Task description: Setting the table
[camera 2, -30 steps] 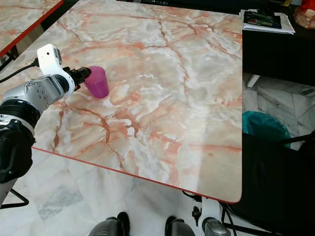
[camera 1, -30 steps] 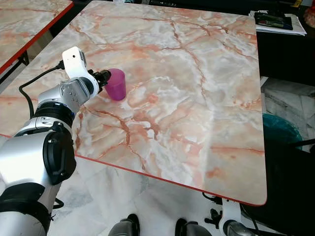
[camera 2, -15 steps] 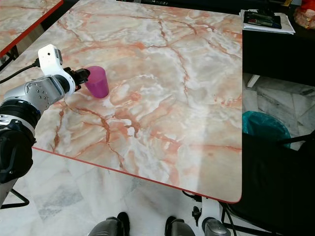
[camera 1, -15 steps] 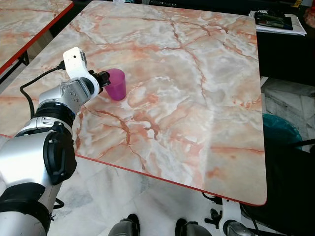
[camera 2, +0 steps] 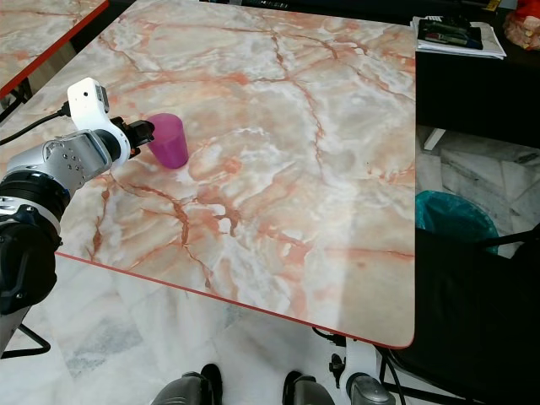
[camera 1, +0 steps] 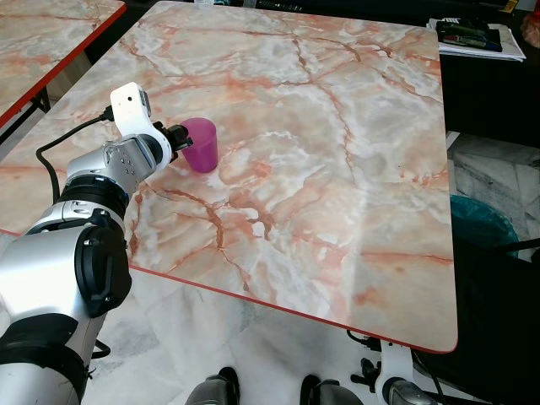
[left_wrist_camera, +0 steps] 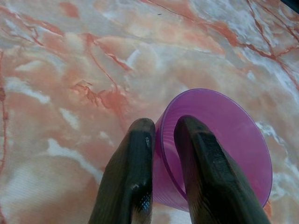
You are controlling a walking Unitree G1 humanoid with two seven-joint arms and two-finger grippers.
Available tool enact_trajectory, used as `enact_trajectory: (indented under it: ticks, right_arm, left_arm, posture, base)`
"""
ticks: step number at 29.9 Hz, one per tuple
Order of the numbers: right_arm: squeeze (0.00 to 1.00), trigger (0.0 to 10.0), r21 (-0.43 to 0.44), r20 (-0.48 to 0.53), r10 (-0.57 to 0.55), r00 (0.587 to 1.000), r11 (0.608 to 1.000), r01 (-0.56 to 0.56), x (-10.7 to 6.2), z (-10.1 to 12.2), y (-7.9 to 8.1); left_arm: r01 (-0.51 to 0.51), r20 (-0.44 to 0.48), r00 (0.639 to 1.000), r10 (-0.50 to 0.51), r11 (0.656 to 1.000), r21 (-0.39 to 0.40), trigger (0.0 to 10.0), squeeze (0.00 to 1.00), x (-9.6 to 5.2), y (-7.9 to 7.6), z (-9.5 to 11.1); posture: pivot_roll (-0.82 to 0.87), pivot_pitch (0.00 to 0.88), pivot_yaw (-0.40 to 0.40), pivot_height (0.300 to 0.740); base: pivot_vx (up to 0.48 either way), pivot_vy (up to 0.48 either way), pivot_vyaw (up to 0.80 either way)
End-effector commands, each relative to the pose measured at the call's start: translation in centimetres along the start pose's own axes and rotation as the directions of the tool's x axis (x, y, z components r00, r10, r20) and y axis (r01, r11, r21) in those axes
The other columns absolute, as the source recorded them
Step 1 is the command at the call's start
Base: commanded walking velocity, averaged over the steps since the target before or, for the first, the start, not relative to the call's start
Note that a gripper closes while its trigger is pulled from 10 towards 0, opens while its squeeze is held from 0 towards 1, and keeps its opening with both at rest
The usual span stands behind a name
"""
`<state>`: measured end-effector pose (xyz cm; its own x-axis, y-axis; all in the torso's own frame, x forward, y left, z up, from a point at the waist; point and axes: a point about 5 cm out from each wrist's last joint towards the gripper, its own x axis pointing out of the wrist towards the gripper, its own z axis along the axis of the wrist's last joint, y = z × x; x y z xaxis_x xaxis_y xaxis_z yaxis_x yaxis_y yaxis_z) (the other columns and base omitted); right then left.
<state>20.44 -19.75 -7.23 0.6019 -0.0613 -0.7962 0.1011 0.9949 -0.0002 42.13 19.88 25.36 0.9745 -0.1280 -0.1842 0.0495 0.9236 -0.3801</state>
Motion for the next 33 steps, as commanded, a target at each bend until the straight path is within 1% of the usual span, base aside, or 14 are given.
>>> enact_trajectory:
  ticks: [1, 2, 3, 17, 18, 19, 21, 23, 24, 27, 29, 30, 32, 33]
  right_arm:
    - [0.00, 10.0, 0.010, -0.022, -0.004, 1.000, 1.000, 0.005, -0.1, -0.8, 0.0]
    - [0.00, 10.0, 0.010, -0.021, -0.004, 1.000, 1.000, 0.005, -0.1, -0.8, 0.0]
    - [0.00, 10.0, 0.010, -0.021, -0.005, 1.000, 1.000, 0.005, -0.1, -0.7, 0.0]
    - [0.00, 10.0, 0.010, -0.019, -0.006, 1.000, 1.000, 0.006, -0.1, -0.7, 0.0]
    - [0.00, 10.0, 0.011, -0.019, -0.006, 1.000, 1.000, 0.007, -0.1, -0.7, 0.0]
    - [0.00, 10.0, 0.012, -0.019, -0.007, 1.000, 1.000, 0.007, -0.1, -0.7, 0.0]
    - [0.00, 10.0, 0.012, -0.020, -0.007, 1.000, 1.000, 0.008, -0.1, -0.8, 0.0]
    - [0.00, 10.0, 0.014, -0.019, -0.007, 1.000, 1.000, 0.007, -0.1, -0.8, 0.0]
    - [0.00, 10.0, 0.014, -0.019, -0.007, 1.000, 1.000, 0.008, -0.1, -0.8, 0.0]
    - [0.00, 10.0, 0.015, -0.018, -0.008, 1.000, 1.000, 0.008, -0.1, -0.8, 0.0]
    - [0.00, 10.0, 0.015, -0.018, -0.008, 1.000, 1.000, 0.009, -0.1, -0.8, 0.0]
    - [0.00, 10.0, 0.024, -0.010, -0.009, 1.000, 1.000, 0.009, -0.1, -0.8, -0.1]
    - [0.00, 10.0, 0.029, -0.005, -0.008, 1.000, 1.000, 0.008, -0.2, -0.8, -0.1]
    - [0.00, 10.0, 0.029, -0.004, -0.008, 1.000, 1.000, 0.008, -0.2, -0.8, -0.1]
  left_arm:
    - [0.002, -0.035, 0.999, -0.002, 1.000, -0.008, 8.6, 0.00, 0.1, 0.0, -0.7]
    - [0.002, -0.035, 0.999, -0.002, 1.000, -0.009, 3.3, 0.00, 0.1, 0.0, -0.7]
    - [-0.005, -0.029, 1.000, 0.005, 1.000, -0.009, 0.0, 0.00, 0.1, 0.0, -0.6]
    - [-0.014, -0.013, 1.000, 0.014, 1.000, -0.007, 0.0, 0.00, 0.0, 0.2, -0.3]
    - [-0.016, 0.000, 1.000, 0.016, 1.000, -0.009, 0.0, 0.00, 0.0, 0.3, -0.2]
    - [-0.025, 0.051, 0.998, 0.026, 1.000, -0.014, 0.0, 0.00, -0.1, 0.4, 0.2]
    - [-0.033, 0.117, 0.993, 0.035, 0.999, -0.018, 0.0, 0.00, -0.2, 0.7, 0.7]
    - [-0.033, 0.169, 0.985, 0.033, 0.999, -0.003, 0.0, 0.00, -0.3, 0.9, 1.0]
    - [-0.037, 0.205, 0.978, 0.031, 0.999, 0.028, 0.0, 0.00, -0.4, 1.0, 1.2]
    - [-0.047, 0.259, 0.965, 0.024, 0.995, 0.084, 0.0, 0.00, -0.6, 1.0, 1.4]
    - [-0.050, 0.267, 0.963, 0.024, 0.995, 0.090, 0.0, 0.00, -0.6, 1.0, 1.4]
    - [-0.066, 0.414, 0.910, -0.023, 0.978, 0.200, 10.0, 0.00, -1.3, 0.5, 1.1]
    - [-0.088, 0.512, 0.857, -0.067, 0.958, 0.272, 10.0, 0.00, -2.3, -0.1, 0.4]
    - [-0.097, 0.533, 0.843, -0.074, 0.954, 0.285, 10.0, 0.00, -2.6, -0.3, 0.1]
  posture:
    - [0.03, 0.218, 0.020, 0.740]
    - [0.03, 0.218, 0.020, 0.740]
    - [0.03, 0.218, 0.019, 0.740]
    - [0.02, 0.214, 0.019, 0.740]
    - [0.02, 0.214, 0.019, 0.740]
    - [0.02, 0.214, 0.019, 0.740]
    - [0.02, 0.209, 0.019, 0.740]
    - [0.02, 0.209, 0.019, 0.740]
    - [0.02, 0.209, 0.018, 0.740]
    - [0.02, 0.208, 0.017, 0.740]
    - [0.02, 0.208, 0.017, 0.740]
    - [0.02, 0.202, 0.006, 0.740]
    - [0.02, 0.200, 0.005, 0.740]
    - [0.02, 0.200, 0.005, 0.740]
  base:
    - [0.000, 0.000, 0.00]
    - [0.000, 0.000, 0.00]
    - [0.000, 0.000, 0.00]
    - [0.000, 0.000, 0.00]
    - [0.000, 0.000, 0.00]
    - [0.000, 0.000, 0.00]
    - [0.000, 0.000, 0.00]
    - [0.000, 0.000, 0.00]
    - [0.000, 0.000, 0.00]
    - [0.000, 0.000, 0.00]
    - [0.000, 0.000, 0.00]
    - [0.000, 0.000, 0.00]
    - [0.000, 0.000, 0.00]
    - [0.000, 0.000, 0.00]
